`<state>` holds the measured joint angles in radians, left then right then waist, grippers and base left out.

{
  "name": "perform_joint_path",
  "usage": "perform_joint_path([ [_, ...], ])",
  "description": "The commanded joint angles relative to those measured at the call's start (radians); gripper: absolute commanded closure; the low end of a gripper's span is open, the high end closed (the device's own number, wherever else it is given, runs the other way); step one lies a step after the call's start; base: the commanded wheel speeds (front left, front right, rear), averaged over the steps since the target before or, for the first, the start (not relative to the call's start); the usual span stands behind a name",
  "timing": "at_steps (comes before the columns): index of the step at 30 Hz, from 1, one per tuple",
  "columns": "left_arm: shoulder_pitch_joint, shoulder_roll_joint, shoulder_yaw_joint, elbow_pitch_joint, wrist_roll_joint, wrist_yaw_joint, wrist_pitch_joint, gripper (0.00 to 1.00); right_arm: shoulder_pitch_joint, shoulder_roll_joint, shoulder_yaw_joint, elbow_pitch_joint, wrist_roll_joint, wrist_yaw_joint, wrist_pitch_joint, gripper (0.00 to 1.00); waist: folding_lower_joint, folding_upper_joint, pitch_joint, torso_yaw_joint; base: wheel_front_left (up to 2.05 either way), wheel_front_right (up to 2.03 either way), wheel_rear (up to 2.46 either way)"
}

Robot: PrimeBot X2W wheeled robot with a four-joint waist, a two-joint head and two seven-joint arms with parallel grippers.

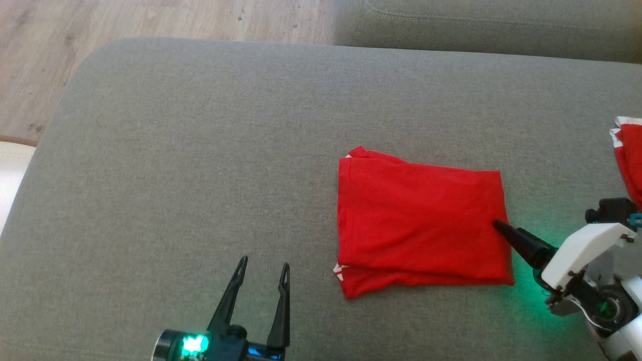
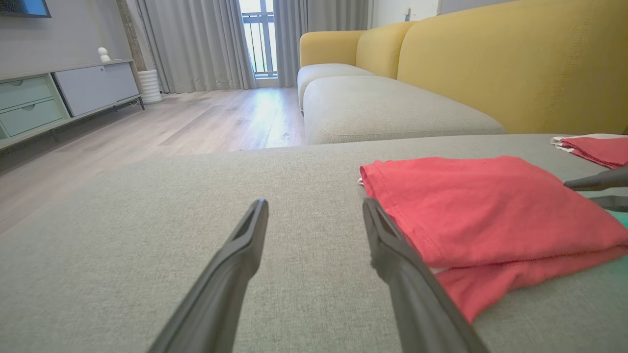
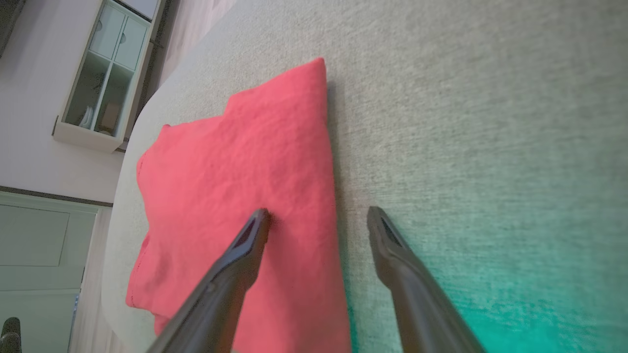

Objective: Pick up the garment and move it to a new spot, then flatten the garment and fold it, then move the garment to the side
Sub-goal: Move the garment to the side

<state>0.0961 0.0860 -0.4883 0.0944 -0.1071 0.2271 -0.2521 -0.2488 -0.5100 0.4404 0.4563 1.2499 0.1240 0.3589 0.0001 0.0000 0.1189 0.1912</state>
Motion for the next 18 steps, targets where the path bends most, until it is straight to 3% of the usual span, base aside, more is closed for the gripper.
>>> perform_joint_path([
  [1,-0.053,-0.012,0.018,-0.027,0.014,0.001,-0.010,0.00,-0.031,-0.018,0.020,-0.017,0.019,0.007,0.004,0.00,-0.0001,0.0000,0.003,0.004,0.00,0.00,0.00],
  [3,-0.058,-0.013,0.015,-0.027,0.018,0.002,-0.010,0.00,-0.036,-0.017,0.034,-0.017,0.035,0.007,0.009,0.00,-0.0001,0.0000,0.007,0.005,0.00,0.00,0.00],
  [4,-0.059,-0.014,0.013,-0.027,0.020,0.002,-0.010,0.00,-0.040,-0.017,0.040,-0.019,0.042,0.007,0.008,0.24,-0.0001,0.0000,0.009,0.005,0.00,0.00,0.00],
  [5,-0.062,-0.014,0.012,-0.026,0.023,0.002,-0.010,0.00,-0.042,-0.018,0.045,-0.023,0.048,0.007,0.005,0.55,-0.0001,0.0000,0.012,0.005,0.00,0.00,0.00],
  [7,-0.067,-0.015,0.009,-0.025,0.027,0.004,-0.010,0.00,-0.047,-0.025,0.054,-0.033,0.058,0.007,-0.006,1.00,-0.0001,0.0000,0.018,0.004,0.00,0.00,0.00],
  [13,-0.073,-0.018,0.005,-0.025,0.035,0.008,-0.010,0.00,-0.062,-0.059,0.074,-0.061,0.078,0.007,-0.034,1.00,-0.0001,0.0000,0.031,-0.011,0.00,0.00,0.00],
  [18,-0.087,-0.021,-0.002,-0.030,0.034,0.007,-0.010,0.00,-0.110,-0.132,0.082,-0.078,0.080,0.007,-0.042,1.00,-0.0001,0.0000,0.061,-0.045,0.00,0.00,0.00],
])
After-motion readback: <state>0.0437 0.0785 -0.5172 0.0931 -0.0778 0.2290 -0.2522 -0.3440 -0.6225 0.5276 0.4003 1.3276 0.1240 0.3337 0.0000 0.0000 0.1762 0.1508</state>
